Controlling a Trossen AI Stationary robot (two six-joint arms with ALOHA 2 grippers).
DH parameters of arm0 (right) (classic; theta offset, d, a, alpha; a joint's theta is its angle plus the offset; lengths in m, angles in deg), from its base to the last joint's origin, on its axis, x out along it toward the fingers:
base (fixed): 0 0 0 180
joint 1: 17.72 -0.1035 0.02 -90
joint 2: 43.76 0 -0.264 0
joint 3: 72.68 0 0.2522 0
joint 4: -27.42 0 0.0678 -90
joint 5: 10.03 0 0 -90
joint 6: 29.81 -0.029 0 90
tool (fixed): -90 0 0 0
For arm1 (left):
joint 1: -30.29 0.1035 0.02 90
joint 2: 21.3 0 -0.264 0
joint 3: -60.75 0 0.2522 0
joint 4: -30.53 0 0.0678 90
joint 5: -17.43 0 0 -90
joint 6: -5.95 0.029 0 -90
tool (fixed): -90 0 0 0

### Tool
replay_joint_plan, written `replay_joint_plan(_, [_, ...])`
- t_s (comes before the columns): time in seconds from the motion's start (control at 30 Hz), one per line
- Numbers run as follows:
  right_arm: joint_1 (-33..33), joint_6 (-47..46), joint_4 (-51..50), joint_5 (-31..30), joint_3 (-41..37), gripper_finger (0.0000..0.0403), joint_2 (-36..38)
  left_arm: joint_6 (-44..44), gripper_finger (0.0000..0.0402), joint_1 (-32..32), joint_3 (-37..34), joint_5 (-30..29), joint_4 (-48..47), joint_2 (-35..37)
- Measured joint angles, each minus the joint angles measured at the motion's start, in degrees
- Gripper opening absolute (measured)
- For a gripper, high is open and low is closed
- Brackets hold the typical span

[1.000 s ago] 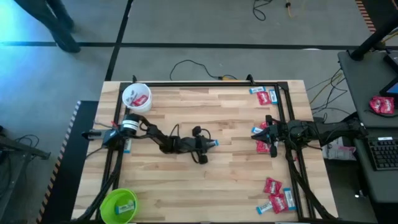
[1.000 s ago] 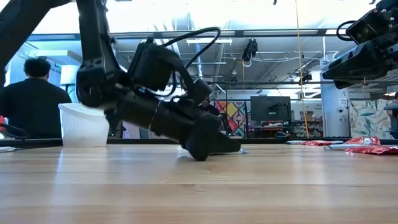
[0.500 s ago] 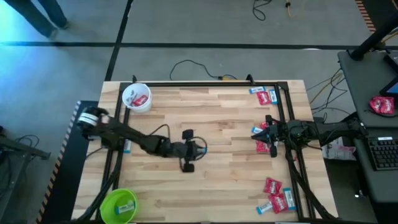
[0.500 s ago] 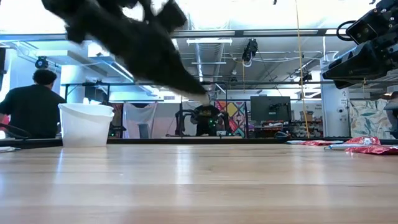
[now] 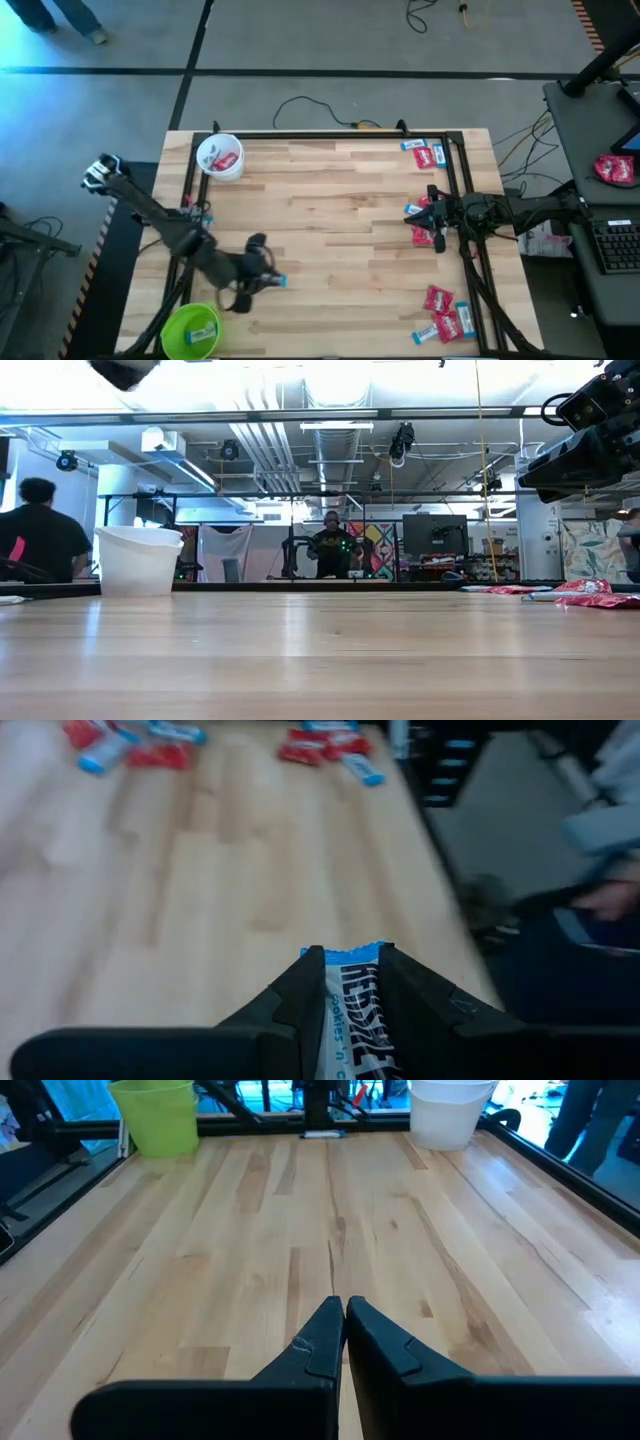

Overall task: Sort candy by brand, put in halloween buckets
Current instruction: Put the blue chocolate bar into the green bucket

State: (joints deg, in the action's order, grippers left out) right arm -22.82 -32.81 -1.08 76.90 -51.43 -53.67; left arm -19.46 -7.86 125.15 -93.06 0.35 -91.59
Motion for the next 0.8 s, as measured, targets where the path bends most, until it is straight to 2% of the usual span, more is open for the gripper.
replay_joint_plan(0.17, [0.0,0.0,0.01,0.0,0.0,0.0009,0.0,-13.54,0.0075,-10.02,6.37,0.61,-12.86,3.75])
replay_joint_plan(0.27, [0.02,0.0,0.02,0.0,0.0,0.0009,0.0,-21.04,0.0075,-16.63,10.41,-0.08,-17.36,4.35])
replay_joint_plan(0.4, [0.02,0.0,0.02,0.0,0.0,0.0009,0.0,-30.45,0.0075,-24.15,14.98,-6.06,-23.95,2.86])
replay_joint_plan(0.5, [0.0,0.0,0.02,0.0,0.0,0.0009,0.0,-39.28,0.0075,-27.85,17.58,-6.94,-29.23,0.46])
replay_joint_plan(0.57, [0.01,0.0,0.02,0.0,0.0,0.0009,0.0,-46.53,0.0075,-29.81,19.08,-4.8,-32.0,-1.39])
replay_joint_plan(0.67, [0.02,0.0,0.02,0.0,0.0,0.0009,0.0,-56.78,0.0075,-31.32,21.15,2.24,-35.03,-4.46])
replay_joint_plan(0.8, [0.02,0.0,0.02,0.0,0.0,0.0009,0.0,-63.77,0.0075,-31.7,22.6,8.55,-39.27,-8.72])
